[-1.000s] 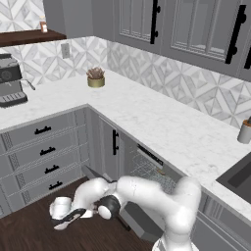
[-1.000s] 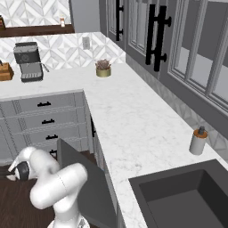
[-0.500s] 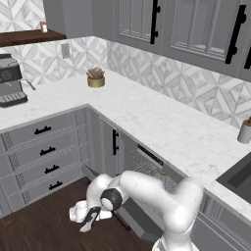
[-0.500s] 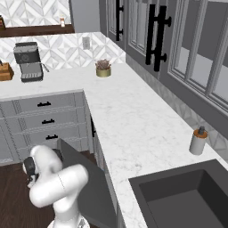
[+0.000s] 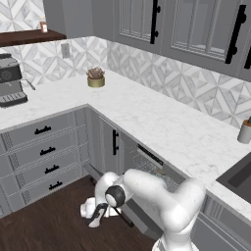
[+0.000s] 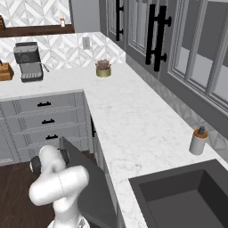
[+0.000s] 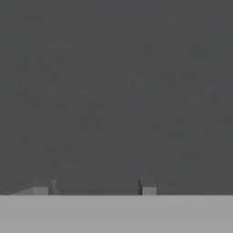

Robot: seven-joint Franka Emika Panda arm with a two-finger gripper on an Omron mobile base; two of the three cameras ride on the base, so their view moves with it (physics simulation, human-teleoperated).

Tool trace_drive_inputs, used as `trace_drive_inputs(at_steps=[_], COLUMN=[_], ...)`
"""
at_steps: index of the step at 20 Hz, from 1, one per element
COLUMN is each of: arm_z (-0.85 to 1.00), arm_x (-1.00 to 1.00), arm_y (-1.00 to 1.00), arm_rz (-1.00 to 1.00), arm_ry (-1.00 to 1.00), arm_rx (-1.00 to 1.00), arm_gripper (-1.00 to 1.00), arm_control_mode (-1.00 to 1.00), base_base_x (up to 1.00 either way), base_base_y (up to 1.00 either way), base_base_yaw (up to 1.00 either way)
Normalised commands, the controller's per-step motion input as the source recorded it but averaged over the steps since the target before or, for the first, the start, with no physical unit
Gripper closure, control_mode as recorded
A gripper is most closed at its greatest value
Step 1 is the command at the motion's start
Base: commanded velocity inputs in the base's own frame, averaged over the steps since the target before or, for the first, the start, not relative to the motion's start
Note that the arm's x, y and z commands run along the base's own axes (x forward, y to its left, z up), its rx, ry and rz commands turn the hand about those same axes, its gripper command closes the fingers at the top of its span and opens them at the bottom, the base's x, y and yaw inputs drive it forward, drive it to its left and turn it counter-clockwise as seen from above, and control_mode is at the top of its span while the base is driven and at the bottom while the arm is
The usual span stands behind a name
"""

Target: Pick up the cup and bowl from the counter, place them in the dishwasher, and close the dishwasher door.

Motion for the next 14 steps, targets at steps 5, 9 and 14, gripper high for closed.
trace_drive_inputs(at_steps=[5, 9, 14], arm_z=[1.0, 1.0, 1.0], arm_x=[-0.48, -0.18, -0.17], arm_y=[-0.93, -0.68, -0.42], arm_rz=[-0.04, -0.01, 0.0], arm_ry=[-0.09, -0.12, -0.15], arm_rx=[-0.02, -0.01, 0.01], arm_gripper=[-1.0, -1.0, -1.0], arm_control_mode=[-1.0, -1.0, -1.0], base_base_x=[0.0, 0.0, 0.0], base_base_y=[0.0, 0.0, 0.0], base_base_yaw=[0.0, 0.0, 0.0])
